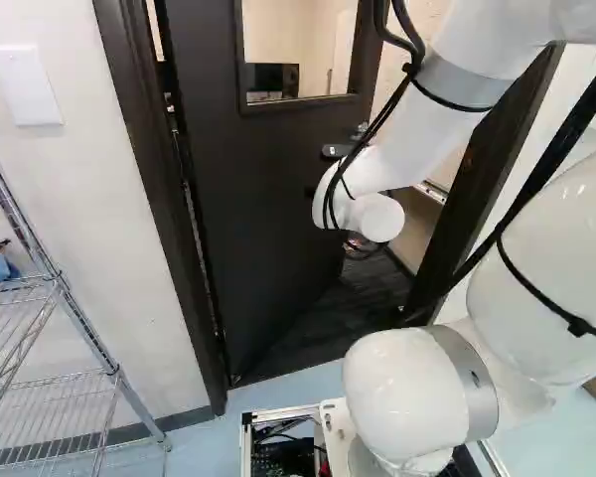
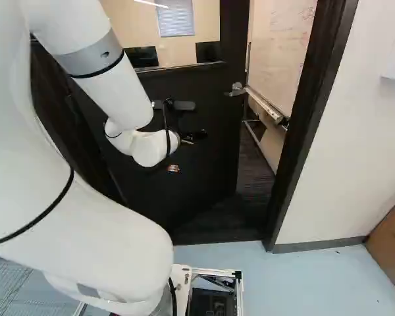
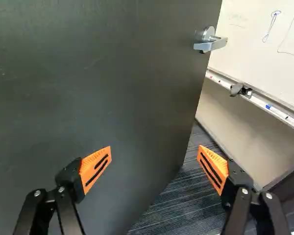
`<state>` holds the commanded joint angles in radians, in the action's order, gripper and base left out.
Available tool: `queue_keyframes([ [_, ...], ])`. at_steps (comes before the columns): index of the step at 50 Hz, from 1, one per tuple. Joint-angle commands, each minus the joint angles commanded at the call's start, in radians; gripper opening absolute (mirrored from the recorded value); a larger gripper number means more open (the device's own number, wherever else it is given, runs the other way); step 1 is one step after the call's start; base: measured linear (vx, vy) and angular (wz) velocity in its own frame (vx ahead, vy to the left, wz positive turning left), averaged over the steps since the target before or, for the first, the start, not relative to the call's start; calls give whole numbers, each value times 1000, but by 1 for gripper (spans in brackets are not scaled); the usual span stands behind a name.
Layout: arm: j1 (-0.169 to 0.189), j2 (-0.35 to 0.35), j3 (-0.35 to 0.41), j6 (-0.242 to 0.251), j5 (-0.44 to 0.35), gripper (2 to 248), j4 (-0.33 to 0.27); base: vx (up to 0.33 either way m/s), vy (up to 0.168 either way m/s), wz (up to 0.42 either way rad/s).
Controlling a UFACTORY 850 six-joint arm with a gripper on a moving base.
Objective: Open the door and move inside
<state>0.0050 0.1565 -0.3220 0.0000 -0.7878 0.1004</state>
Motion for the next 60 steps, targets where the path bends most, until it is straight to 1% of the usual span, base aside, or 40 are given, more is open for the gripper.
queue_keyframes([
  [45, 0, 0, 0, 0, 0, 247, 0, 52, 21, -11],
  [60, -11, -26, -24, 0, 0, 247, 0, 10, 6, -1],
])
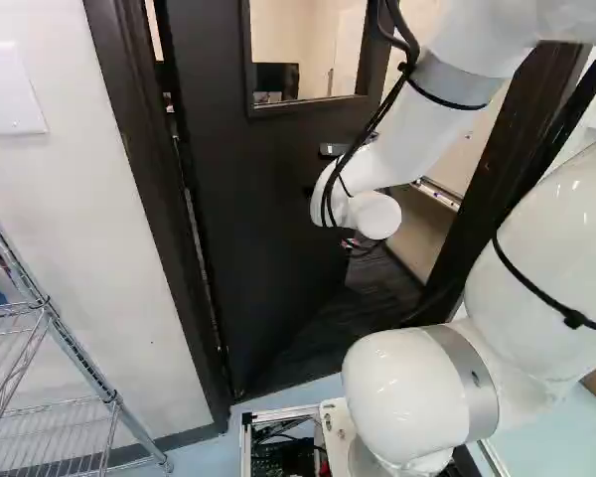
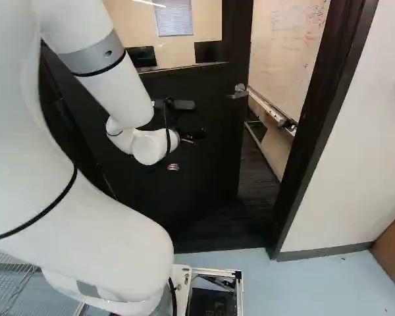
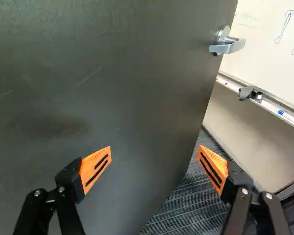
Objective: Open the door and move inside
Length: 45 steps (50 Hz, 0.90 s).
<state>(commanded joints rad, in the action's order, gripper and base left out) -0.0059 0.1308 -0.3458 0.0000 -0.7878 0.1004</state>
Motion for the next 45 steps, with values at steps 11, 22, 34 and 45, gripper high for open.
queue_keyframes([
  [11, -6, -9, -9, 0, 0, 247, 0, 0, 0, 0],
  [22, -15, -17, -16, 0, 0, 247, 6, 0, 0, 0],
  [34, -31, -25, -24, 0, 0, 247, 30, 0, 0, 0],
  [45, -50, -40, -38, 0, 0, 247, 54, 0, 0, 0],
])
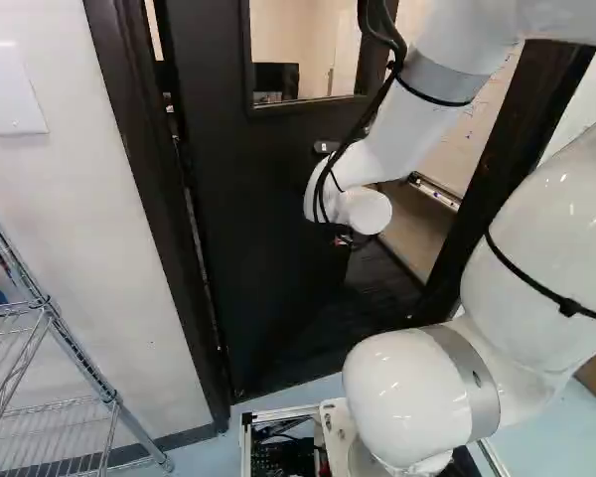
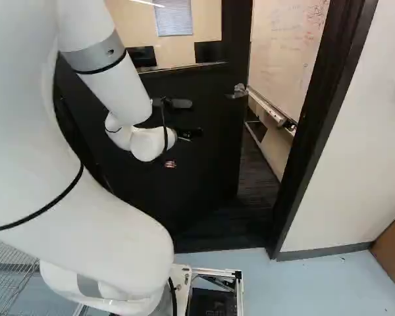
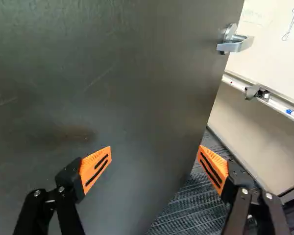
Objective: Open the door and move inside
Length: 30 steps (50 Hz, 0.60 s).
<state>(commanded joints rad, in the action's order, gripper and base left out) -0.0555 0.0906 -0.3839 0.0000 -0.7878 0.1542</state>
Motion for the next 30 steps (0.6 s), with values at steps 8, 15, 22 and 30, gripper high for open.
queue_keyframes([
  [8, -14, -13, -12, 0, 0, 247, 19, 0, 0, 0],
  [15, -27, -24, -23, 0, 0, 247, 37, 0, 0, 0],
  [22, -39, -36, -35, 0, 0, 247, 57, 0, 0, 0],
  [30, -53, -49, -48, 0, 0, 247, 81, 0, 0, 0],
])
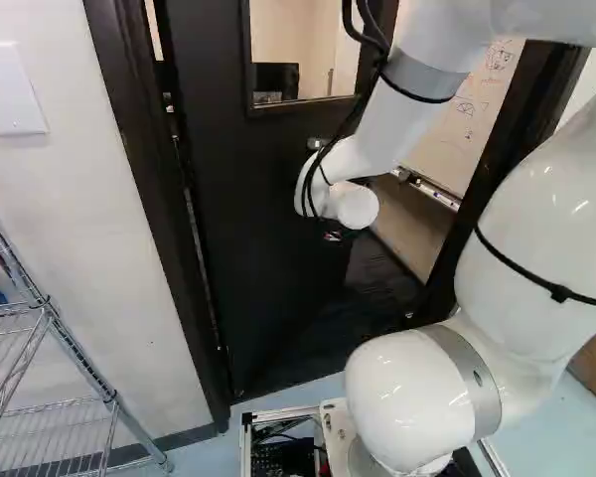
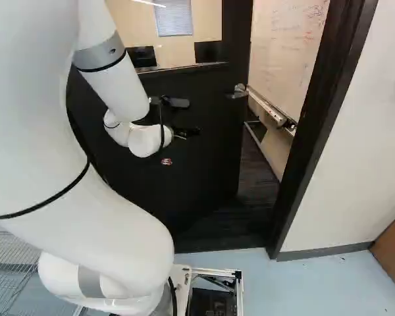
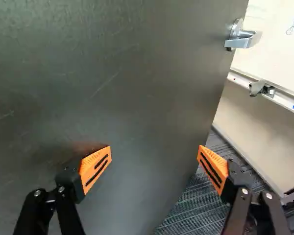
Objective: Open the door and move inside
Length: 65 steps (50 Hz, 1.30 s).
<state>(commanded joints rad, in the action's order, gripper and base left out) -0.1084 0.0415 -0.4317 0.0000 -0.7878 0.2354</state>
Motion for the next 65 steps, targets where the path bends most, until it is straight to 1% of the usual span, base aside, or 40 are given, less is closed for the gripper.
queue_keyframes([
  [46, -81, -81, -82, 0, 0, 247, 155, 0, 0, 0],
  [65, -114, -114, -117, 0, 0, 247, 164, 0, 0, 0],
])
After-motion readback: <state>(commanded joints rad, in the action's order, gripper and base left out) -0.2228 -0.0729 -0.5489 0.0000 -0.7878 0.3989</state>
